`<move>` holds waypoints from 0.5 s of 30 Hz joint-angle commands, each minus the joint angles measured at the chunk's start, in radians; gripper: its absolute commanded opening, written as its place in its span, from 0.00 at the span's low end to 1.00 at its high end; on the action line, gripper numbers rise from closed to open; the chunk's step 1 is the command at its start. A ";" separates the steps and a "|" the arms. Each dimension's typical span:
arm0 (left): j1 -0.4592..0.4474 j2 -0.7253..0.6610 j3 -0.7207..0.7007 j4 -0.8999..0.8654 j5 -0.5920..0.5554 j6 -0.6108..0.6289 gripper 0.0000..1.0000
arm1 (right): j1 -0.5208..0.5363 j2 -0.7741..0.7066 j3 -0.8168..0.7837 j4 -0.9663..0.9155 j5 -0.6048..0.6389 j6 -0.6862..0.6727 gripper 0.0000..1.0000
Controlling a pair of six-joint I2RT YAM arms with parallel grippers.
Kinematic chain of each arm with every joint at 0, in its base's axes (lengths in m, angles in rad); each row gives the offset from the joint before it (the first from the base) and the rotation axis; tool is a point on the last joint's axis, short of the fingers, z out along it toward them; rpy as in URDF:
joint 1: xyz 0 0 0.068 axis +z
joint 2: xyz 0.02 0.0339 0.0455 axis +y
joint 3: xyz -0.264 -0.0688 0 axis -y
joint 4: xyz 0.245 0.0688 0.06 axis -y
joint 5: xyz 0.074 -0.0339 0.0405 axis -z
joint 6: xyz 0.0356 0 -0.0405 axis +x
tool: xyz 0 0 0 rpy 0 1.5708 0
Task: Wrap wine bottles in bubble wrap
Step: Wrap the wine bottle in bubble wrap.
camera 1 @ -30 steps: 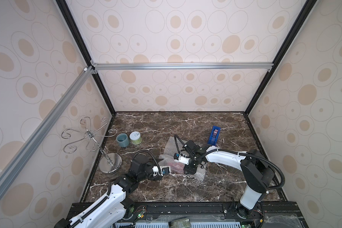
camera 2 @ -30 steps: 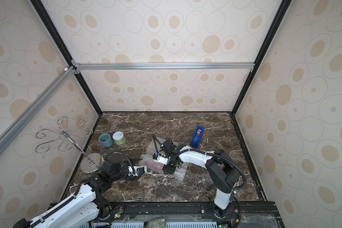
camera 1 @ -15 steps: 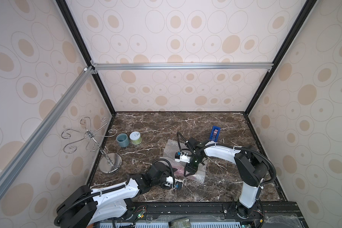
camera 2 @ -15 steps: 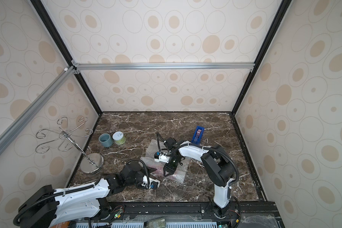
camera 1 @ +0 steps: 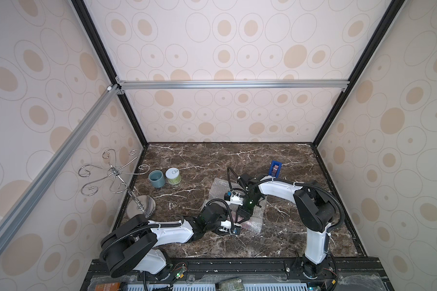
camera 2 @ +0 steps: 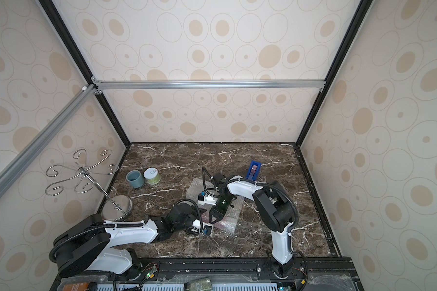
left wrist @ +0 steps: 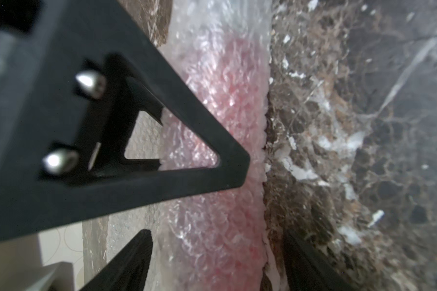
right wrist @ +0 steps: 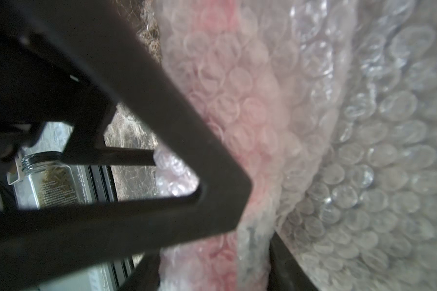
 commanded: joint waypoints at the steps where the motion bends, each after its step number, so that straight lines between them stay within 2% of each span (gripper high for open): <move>1: -0.009 0.042 0.034 0.033 -0.052 0.033 0.84 | 0.006 0.048 -0.016 -0.108 0.018 -0.039 0.16; 4: -0.010 0.073 0.043 0.017 -0.072 0.043 0.83 | 0.004 0.044 -0.017 -0.106 0.023 -0.040 0.23; 5: -0.010 0.078 0.046 0.004 -0.069 0.046 0.79 | 0.004 0.040 -0.017 -0.100 0.028 -0.035 0.30; 8: -0.012 0.087 0.064 -0.051 -0.048 0.036 0.63 | -0.003 0.014 -0.023 -0.072 0.072 -0.014 0.45; 11: -0.016 0.083 0.081 -0.146 -0.036 0.007 0.50 | -0.032 -0.048 -0.037 -0.042 0.093 0.003 0.55; 15: -0.025 0.079 0.088 -0.246 -0.018 -0.013 0.44 | -0.095 -0.142 -0.059 -0.023 0.042 0.026 0.61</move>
